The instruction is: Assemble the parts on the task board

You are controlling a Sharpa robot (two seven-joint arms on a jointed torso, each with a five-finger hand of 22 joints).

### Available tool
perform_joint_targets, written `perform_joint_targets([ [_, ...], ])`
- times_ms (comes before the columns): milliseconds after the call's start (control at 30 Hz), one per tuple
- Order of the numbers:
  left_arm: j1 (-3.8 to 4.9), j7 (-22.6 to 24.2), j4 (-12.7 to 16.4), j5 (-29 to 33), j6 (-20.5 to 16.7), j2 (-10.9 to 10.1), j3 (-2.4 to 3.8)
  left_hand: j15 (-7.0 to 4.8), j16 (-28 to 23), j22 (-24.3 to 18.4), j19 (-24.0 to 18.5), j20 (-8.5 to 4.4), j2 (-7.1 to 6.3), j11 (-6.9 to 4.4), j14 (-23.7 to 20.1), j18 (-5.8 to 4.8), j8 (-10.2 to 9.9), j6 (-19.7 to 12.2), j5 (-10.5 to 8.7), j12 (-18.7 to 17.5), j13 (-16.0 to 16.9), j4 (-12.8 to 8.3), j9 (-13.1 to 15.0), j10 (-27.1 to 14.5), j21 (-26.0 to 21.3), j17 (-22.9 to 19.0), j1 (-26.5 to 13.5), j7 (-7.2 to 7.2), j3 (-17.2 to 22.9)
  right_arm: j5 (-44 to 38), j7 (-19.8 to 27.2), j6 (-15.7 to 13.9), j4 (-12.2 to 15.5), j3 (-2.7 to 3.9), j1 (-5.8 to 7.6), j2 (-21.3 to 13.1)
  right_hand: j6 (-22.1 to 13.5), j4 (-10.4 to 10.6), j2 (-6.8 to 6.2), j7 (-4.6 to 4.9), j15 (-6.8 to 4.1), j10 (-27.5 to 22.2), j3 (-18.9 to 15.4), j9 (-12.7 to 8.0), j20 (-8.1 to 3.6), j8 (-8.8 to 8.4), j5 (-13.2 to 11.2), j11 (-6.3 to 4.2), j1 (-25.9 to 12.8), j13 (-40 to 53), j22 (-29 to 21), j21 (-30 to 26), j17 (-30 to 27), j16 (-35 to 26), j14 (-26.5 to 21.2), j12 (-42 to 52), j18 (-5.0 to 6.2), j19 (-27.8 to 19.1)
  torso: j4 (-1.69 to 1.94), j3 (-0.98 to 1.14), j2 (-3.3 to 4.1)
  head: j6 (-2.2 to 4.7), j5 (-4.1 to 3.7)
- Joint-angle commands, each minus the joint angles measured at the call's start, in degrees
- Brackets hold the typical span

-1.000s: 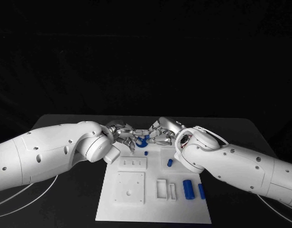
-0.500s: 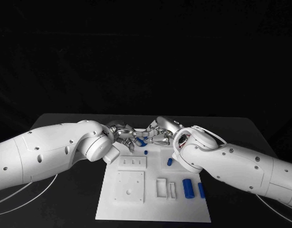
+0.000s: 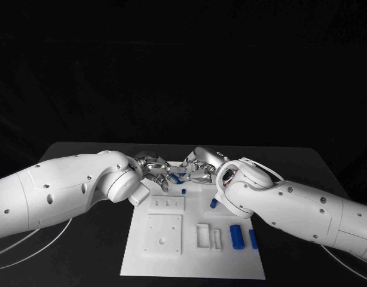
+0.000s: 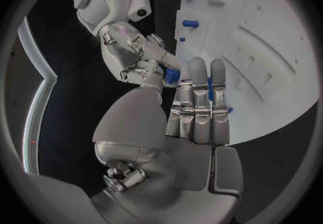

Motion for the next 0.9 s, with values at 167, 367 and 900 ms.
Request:
perform_joint_targets([
  [167, 0.10, 0.0, 0.0, 0.3, 1.2, 0.4, 0.07, -0.06, 0.3, 0.3, 0.1, -0.02, 2.29, -0.01, 0.1, -0.39, -0.3, 0.9, 2.53, -0.3, -0.1, -2.1, 0.0, 2.2, -0.2, 0.2, 2.3, -0.41, 0.6, -0.7, -0.1, 1.3, 0.3, -0.10, -0.02, 0.3, 3.5, 0.5, -0.20, -0.65, -0.36, 0.0, -0.1, 0.1, -0.27, 0.15, 0.3, -0.40, 0.0, 0.0, 6.1, 0.3, 0.0, -0.2, -0.1, -0.2, -0.08, 2.4, -0.04, 0.01, -0.04, -0.14, 0.06],
  [367, 0.10, -0.4, 0.0, 0.3, 1.1, 0.5, 0.04, -0.13, 0.7, 0.6, 0.0, -0.10, 3.00, -0.10, 0.0, -0.44, -0.3, 1.1, 3.45, -0.3, -0.2, -3.2, 0.0, 2.3, -0.1, 0.4, 2.9, -0.55, 0.6, -0.7, -0.1, 1.4, 0.5, -0.13, -0.03, 0.3, 3.5, 0.5, -0.18, -0.67, -0.37, 0.0, -0.2, 0.1, -0.28, 0.17, 0.4, -0.41, 0.0, 0.0, 6.1, 0.4, 0.0, -0.2, -0.1, -0.2, -0.09, 2.4, -0.03, 0.06, 0.00, -0.13, 0.10],
  [900, 0.10, 0.0, 0.1, 0.9, -1.5, 0.0, 0.03, -1.13, 3.2, 2.5, -0.6, -0.98, 4.69, -1.15, 0.9, -0.61, 0.3, 6.5, 2.26, 2.8, 0.2, -9.3, 3.3, 2.7, 1.4, 1.7, 5.4, -2.45, 10.3, -0.6, -0.1, 1.8, 0.1, -0.43, -0.04, 0.1, 3.5, 0.6, -0.18, -0.68, -0.37, 0.1, -0.2, 0.1, -0.28, 0.16, 0.6, -0.43, 0.0, 0.0, 6.1, 0.4, 0.0, -0.2, -0.1, -0.1, -0.11, 2.4, -0.04, 0.07, 0.02, -0.42, -0.10],
])
